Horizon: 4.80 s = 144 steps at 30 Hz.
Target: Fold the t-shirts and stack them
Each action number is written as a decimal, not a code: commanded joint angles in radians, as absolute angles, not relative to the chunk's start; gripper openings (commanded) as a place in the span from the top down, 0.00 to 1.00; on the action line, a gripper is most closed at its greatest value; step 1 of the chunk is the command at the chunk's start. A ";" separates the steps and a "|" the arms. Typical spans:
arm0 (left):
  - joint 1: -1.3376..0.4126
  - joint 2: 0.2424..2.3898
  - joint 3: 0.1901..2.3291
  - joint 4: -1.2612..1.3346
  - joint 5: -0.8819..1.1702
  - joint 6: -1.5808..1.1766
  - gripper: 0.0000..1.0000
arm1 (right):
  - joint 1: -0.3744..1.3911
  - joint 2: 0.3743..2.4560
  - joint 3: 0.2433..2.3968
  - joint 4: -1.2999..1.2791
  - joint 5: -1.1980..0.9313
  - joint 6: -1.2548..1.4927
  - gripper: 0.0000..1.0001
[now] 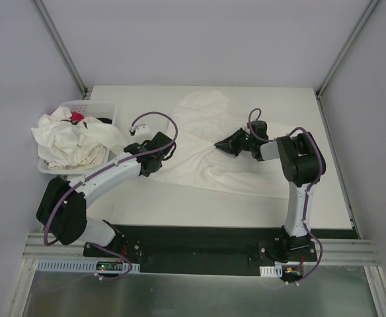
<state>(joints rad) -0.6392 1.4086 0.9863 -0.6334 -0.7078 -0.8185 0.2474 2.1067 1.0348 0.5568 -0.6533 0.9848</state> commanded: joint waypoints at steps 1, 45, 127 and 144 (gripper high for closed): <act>-0.627 1.397 0.983 -0.638 -0.704 -0.818 0.46 | 0.232 2.082 1.034 0.598 -0.652 0.965 0.91; -0.585 1.793 1.261 0.330 -0.251 -0.281 0.45 | 0.034 1.764 0.868 0.482 -0.571 0.761 0.81; -0.348 1.986 1.650 -0.178 -0.186 -0.384 0.36 | -0.118 1.959 1.071 0.977 -0.775 1.163 0.69; -0.149 2.299 1.893 -0.209 -0.011 -0.529 0.37 | -0.147 1.899 0.993 0.982 -0.807 1.129 0.71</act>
